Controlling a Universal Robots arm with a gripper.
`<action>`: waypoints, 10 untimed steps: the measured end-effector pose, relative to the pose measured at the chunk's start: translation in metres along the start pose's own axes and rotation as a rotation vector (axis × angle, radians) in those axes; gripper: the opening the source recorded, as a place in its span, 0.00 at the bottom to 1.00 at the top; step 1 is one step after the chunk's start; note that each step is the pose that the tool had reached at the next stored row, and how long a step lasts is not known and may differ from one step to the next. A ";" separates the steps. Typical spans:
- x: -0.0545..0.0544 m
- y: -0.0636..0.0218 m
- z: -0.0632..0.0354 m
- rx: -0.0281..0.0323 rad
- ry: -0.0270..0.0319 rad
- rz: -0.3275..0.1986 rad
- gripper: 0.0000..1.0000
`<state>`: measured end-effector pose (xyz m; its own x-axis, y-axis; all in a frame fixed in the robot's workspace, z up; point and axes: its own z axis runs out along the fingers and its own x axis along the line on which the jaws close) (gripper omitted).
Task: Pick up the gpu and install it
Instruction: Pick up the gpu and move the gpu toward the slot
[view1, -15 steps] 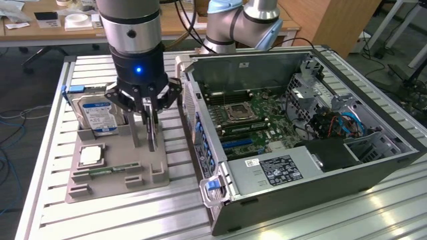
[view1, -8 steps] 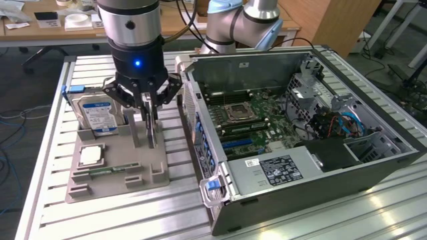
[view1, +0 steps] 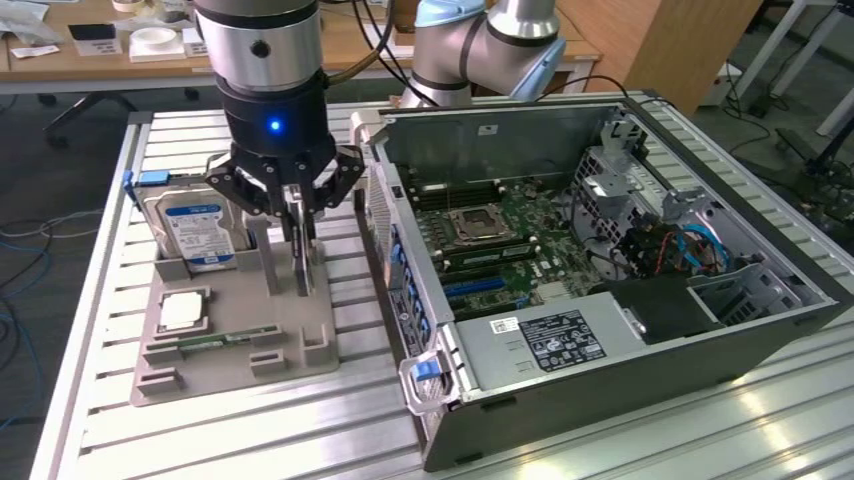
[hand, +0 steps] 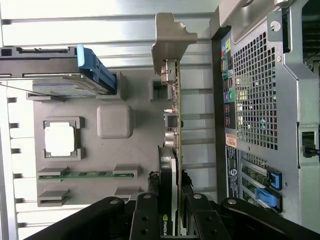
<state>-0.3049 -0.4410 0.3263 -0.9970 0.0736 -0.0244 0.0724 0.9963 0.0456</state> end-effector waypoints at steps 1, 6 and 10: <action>0.000 0.0000 0.0000 0.0000 0.0000 0.000 0.27; 0.000 0.0001 -0.0027 0.0001 0.0001 0.000 0.27; 0.000 0.0004 -0.0091 0.0000 0.0000 0.000 0.27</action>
<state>-0.3050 -0.4410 0.3354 -0.9970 0.0736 -0.0244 0.0725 0.9963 0.0456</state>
